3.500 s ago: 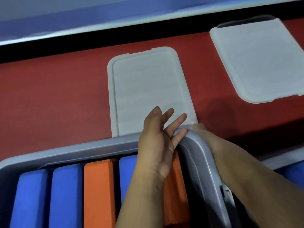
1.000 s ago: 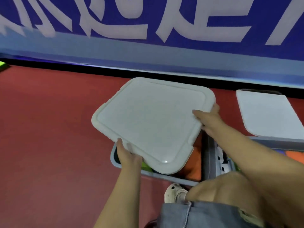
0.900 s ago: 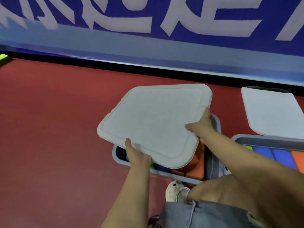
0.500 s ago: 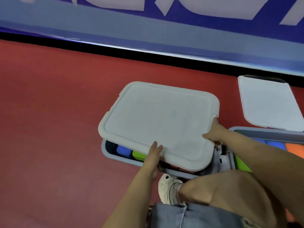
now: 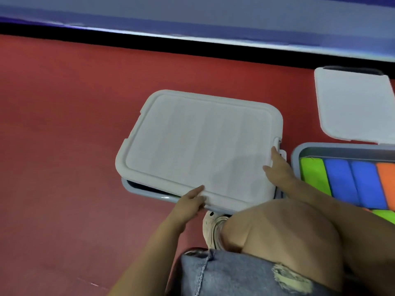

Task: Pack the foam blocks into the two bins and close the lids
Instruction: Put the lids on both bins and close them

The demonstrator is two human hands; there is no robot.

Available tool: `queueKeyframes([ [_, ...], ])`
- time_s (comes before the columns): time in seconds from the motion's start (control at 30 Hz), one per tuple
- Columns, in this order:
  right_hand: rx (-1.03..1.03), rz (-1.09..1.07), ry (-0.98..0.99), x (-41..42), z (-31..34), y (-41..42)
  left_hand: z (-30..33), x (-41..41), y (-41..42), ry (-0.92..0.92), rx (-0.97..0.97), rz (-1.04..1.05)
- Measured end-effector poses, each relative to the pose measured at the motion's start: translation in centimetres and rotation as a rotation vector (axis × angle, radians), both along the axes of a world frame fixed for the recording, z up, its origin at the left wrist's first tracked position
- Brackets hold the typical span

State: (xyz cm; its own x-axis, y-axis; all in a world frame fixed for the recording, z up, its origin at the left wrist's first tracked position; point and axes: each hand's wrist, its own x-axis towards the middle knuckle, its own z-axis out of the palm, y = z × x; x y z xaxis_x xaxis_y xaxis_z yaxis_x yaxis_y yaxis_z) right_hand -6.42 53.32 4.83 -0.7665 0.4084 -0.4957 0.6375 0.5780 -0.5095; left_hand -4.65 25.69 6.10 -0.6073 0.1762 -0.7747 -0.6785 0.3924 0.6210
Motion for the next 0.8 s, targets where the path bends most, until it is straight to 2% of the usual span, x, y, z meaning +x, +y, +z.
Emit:
queueKeyframes([
  [0.07, 0.04, -0.039, 0.05, 0.3, -0.2, -0.1, -0.4, 0.1, -0.6, 0.041, 0.001, 0.063],
  [0.13, 0.075, -0.05, 0.046, 1.1, -0.8, -0.2, -0.8, 0.2, -1.2, 0.141, -0.087, 0.025],
  [0.17, 0.09, -0.046, 0.029, 1.5, -1.1, -0.3, -0.9, 0.3, -1.4, 0.214, -0.179, -0.084],
  [0.3, 0.105, -0.073, 0.057, 1.9, -2.1, -0.9, -1.3, 0.6, -1.9, 0.492, -0.692, -0.756],
  [0.37, 0.115, -0.075, 0.07, 1.9, -2.2, -0.9, -0.9, 0.5, -1.8, 0.672, -0.882, -0.912],
  [0.4, 0.117, -0.074, 0.078, 2.0, -2.3, -0.9, -0.8, 0.5, -1.7, 0.791, -0.914, -0.924],
  [0.5, 0.115, -0.07, 0.115, 2.4, -2.3, -0.8, -2.3, 0.3, -2.0, 0.995, -0.901, -0.91],
  [0.6, 0.096, -0.083, 0.146, 2.6, -2.4, -0.8, -3.2, -0.1, -2.0, 0.969, -0.783, -0.946],
  [0.8, 0.095, -0.129, 0.159, 2.8, -2.4, -0.6, -4.1, 0.0, -2.2, 1.021, -0.765, -0.933],
])
